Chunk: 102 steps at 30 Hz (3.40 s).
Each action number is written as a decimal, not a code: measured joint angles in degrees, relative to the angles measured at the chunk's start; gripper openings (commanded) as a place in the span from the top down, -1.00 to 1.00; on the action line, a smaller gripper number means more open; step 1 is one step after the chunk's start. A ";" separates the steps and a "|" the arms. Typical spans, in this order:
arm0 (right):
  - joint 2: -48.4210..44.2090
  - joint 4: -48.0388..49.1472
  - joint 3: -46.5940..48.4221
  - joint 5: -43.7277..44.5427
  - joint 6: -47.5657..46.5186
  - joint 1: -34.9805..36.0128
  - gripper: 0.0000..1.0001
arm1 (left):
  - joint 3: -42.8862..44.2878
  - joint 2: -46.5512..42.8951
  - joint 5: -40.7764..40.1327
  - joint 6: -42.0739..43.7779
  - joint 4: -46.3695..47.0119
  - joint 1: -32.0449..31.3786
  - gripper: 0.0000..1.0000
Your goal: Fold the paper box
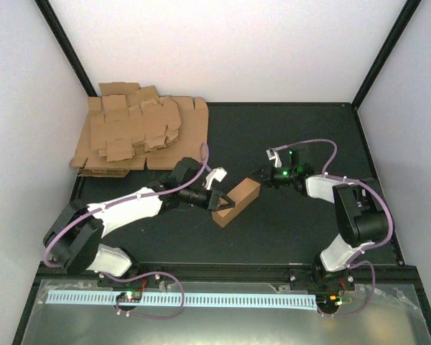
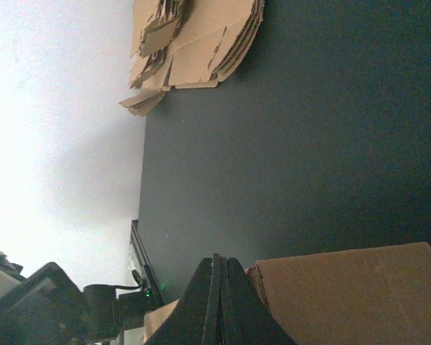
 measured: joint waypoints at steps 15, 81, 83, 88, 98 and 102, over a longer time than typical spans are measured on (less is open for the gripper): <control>0.13 0.48 -0.20 0.17 0.94 0.00 0.97 | -4.48 3.65 1.46 0.44 3.48 1.49 0.97; -37.70 -27.78 1.40 24.20 -15.39 0.00 -0.15 | 25.49 12.74 -51.43 38.18 -37.27 -10.21 -0.13; -39.01 -28.96 1.40 26.38 -15.56 0.00 -0.13 | 26.36 12.83 -60.04 38.58 -35.58 -11.76 -0.14; -46.05 -31.19 1.42 33.42 -16.39 0.00 -0.04 | 35.10 20.96 -81.26 41.83 -32.57 -13.90 -0.05; -58.21 -34.84 1.44 46.25 -16.35 0.00 0.02 | 42.34 34.38 -96.56 52.83 -23.52 -16.79 -0.05; -61.40 -36.15 1.44 49.59 -16.37 0.00 0.03 | 43.98 35.54 -98.05 56.50 -19.87 -20.24 -0.05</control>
